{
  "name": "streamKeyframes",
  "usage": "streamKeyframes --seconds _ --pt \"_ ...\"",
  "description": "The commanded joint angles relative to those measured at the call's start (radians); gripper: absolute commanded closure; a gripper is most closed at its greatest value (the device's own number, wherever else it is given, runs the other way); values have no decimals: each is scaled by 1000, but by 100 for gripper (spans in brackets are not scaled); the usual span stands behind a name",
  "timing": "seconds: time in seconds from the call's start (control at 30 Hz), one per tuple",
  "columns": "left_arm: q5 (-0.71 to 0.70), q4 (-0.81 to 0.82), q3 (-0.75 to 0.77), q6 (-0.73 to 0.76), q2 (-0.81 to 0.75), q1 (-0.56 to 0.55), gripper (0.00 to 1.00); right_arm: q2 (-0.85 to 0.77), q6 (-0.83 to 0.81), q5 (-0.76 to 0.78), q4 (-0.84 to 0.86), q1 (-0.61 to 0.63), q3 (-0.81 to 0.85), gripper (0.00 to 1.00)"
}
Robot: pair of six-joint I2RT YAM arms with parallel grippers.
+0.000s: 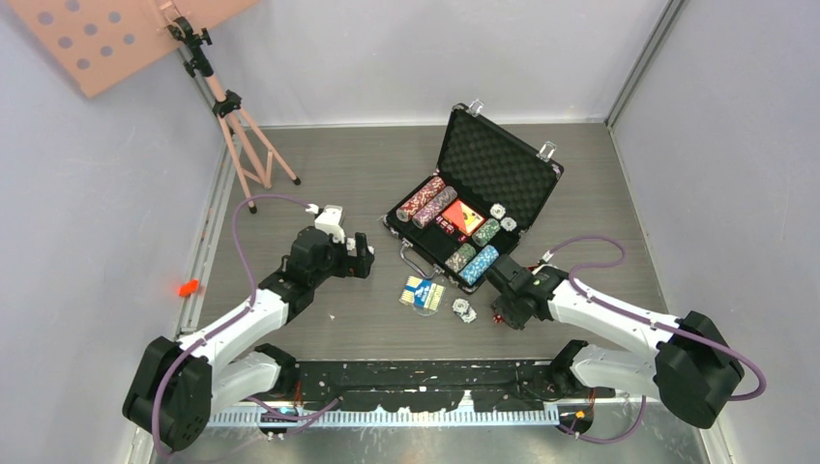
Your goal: Pack up texas hold em set
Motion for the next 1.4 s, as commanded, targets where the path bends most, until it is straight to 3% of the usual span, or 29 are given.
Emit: streamKeyframes --seconds 0.0,0.27,0.47,0.67,1.0,1.37 --pt "-4 14 23 19 -18 -5 0 3 14 42 -4 5 20 68" --pt "-4 13 23 19 -19 -4 0 0 -14 44 -34 5 50 76" --pt "-3 13 23 19 -18 -5 0 -24 -91 106 -125 5 202 77" --pt "-1 13 25 19 -17 -5 0 -7 -175 164 -108 -10 313 78" --pt "0 16 25 17 -11 -5 0 271 -403 69 104 -131 543 82" --pt "0 16 25 18 -11 -4 0 562 -524 -10 229 -180 702 83"
